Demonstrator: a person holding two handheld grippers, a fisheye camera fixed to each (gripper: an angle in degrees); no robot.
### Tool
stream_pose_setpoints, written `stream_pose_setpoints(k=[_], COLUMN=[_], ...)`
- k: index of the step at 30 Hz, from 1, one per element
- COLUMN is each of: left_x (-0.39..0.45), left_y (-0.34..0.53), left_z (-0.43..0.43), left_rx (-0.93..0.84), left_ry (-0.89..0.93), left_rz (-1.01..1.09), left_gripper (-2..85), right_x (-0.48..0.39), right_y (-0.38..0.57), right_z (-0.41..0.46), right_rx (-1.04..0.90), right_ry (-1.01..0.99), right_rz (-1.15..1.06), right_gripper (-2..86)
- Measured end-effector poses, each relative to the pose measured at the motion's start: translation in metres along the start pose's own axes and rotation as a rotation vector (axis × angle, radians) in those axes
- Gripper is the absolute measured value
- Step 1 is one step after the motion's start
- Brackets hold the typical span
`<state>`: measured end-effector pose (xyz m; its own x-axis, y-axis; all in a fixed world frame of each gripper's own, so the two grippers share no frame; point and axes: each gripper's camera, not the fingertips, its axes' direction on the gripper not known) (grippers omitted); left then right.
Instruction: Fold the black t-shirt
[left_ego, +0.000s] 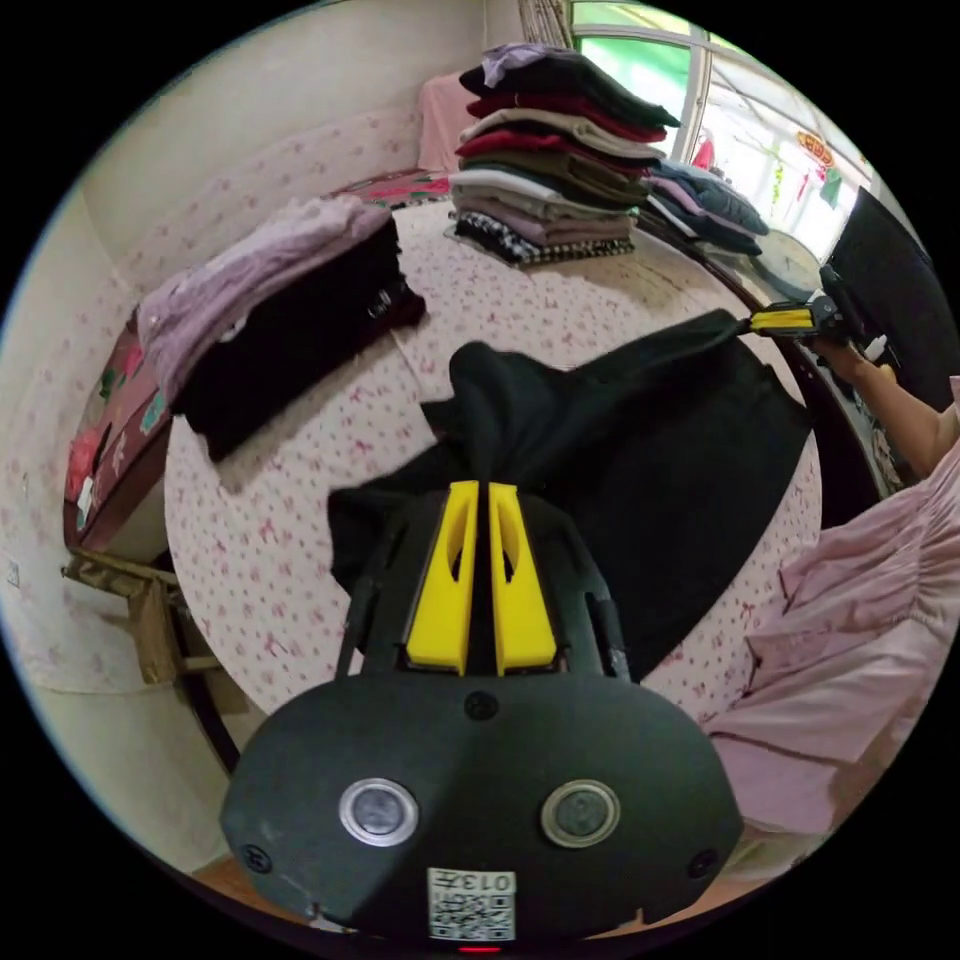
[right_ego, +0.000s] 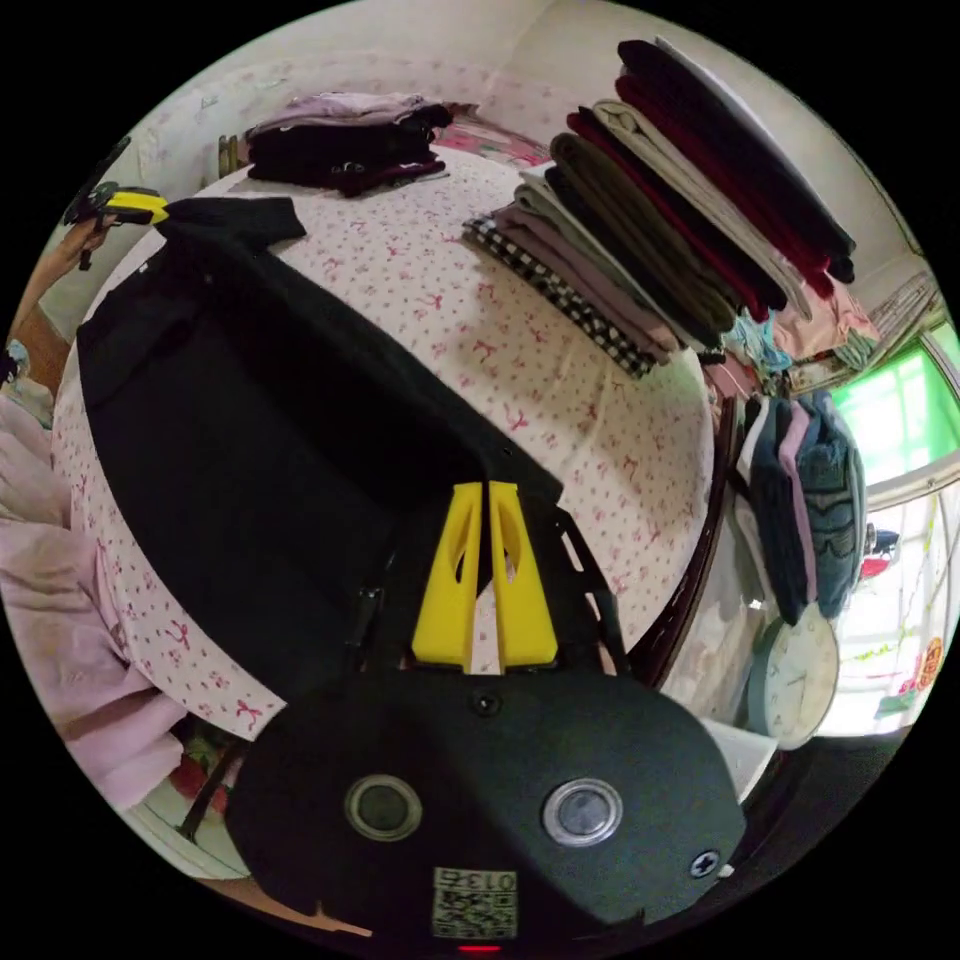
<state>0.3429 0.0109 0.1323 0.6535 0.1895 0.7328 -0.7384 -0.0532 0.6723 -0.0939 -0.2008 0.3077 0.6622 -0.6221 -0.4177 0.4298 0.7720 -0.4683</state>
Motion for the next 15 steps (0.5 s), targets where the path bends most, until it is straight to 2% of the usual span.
stream_pose_setpoints(k=[4, 7, 12, 15], left_x=[0.015, 0.016, 0.027, 0.018], left_y=[0.025, 0.025, 0.023, 0.033], left_z=[0.027, 0.029, -0.019, -0.010], left_rx=[-0.068, -0.085, 0.009, -0.014], left_ry=[-0.010, -0.006, -0.073, -0.030], left_rz=[-0.027, -0.061, 0.028, -0.008], left_gripper=[0.6, 0.6, 0.5, 0.5], right_x=[-0.038, -0.043, -0.038, -0.042], right_y=[0.024, 0.027, 0.036, 0.046], right_z=[0.030, 0.024, -0.019, -0.009], right_rx=[-0.125, -0.108, -0.001, -0.024], right_ry=[-0.014, 0.023, 0.104, 0.046], right_rz=[0.011, 0.015, 0.022, 0.037], right_gripper=[0.9, 0.9, 0.7, 0.7])
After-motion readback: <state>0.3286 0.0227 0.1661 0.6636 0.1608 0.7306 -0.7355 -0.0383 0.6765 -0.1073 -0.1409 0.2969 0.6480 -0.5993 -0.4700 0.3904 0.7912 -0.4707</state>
